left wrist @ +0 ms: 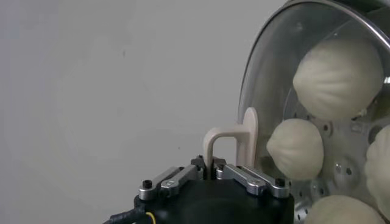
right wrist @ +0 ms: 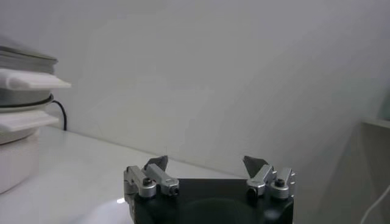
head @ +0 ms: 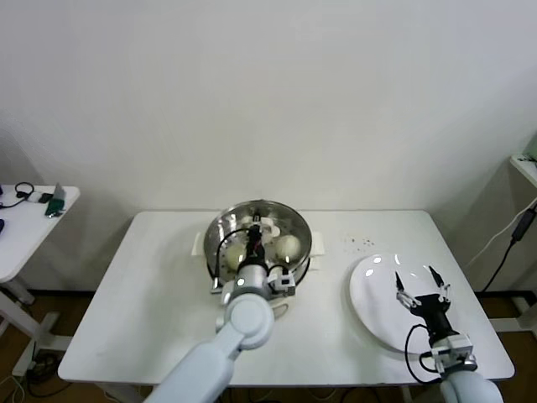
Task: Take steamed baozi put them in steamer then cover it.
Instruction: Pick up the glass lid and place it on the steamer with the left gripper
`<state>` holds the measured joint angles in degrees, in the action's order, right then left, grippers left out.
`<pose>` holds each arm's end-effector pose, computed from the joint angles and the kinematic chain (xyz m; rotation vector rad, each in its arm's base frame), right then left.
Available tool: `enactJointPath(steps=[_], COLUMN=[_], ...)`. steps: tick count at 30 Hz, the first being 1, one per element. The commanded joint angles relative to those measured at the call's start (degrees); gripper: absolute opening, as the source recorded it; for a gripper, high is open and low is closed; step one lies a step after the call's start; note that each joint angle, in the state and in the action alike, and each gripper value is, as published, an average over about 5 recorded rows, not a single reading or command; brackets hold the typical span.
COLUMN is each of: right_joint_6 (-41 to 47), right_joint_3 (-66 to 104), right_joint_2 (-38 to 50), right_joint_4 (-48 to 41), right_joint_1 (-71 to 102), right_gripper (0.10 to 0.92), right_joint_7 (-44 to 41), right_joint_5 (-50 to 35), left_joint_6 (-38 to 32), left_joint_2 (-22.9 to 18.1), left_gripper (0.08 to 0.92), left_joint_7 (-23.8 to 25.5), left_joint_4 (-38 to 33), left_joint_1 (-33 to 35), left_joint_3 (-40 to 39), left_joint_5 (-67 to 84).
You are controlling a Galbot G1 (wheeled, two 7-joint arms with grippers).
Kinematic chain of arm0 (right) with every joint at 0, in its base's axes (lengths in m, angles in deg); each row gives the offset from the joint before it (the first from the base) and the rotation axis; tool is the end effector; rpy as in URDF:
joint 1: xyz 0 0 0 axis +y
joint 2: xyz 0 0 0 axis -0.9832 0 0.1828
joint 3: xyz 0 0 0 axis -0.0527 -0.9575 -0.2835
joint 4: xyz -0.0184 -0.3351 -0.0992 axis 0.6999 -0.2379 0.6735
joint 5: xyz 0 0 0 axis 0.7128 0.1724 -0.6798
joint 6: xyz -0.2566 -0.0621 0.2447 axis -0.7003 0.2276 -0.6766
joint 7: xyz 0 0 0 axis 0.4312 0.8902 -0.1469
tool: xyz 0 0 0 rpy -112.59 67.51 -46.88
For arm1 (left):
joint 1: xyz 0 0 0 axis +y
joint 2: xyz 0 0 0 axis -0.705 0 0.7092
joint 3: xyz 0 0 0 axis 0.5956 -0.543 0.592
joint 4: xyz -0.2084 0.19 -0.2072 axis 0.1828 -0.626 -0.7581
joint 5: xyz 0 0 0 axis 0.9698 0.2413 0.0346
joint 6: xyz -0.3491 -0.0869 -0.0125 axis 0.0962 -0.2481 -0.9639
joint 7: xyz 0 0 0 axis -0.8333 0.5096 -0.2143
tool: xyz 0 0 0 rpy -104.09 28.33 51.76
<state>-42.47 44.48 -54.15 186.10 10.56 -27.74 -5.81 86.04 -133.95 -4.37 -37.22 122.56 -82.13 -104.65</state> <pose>0.2310 -0.1599 -0.3792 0.0196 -3.0358 0.3913 0.3360 -0.1575 -0.2707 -0.0445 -2.2122 -2.1647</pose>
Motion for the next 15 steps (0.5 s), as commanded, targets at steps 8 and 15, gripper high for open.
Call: enactJointPath(steps=[8, 15], right_joint_6=[-0.17, -0.11], right_joint_3=[0.09, 0.23], right_joint_2=[-0.85, -1.02], right_joint_4=[0.06, 0.04], right_joint_1=[0.08, -0.03], right_gripper=[0.823, 0.823], right_joint_7=[-0.51, -0.92], right_joint_5=[0.32, 0.07], left_joint_6=[2.80, 2.78], left_joint_2=[0.45, 0.59], left_gripper=[0.153, 0.153], left_joint_7=[-1.08, -0.84], left_joint_4=[0.42, -0.01], left_joint_1=[0.34, 1.06], left_joint_3=[-0.15, -0.11], left_joint_5=[0.38, 0.12])
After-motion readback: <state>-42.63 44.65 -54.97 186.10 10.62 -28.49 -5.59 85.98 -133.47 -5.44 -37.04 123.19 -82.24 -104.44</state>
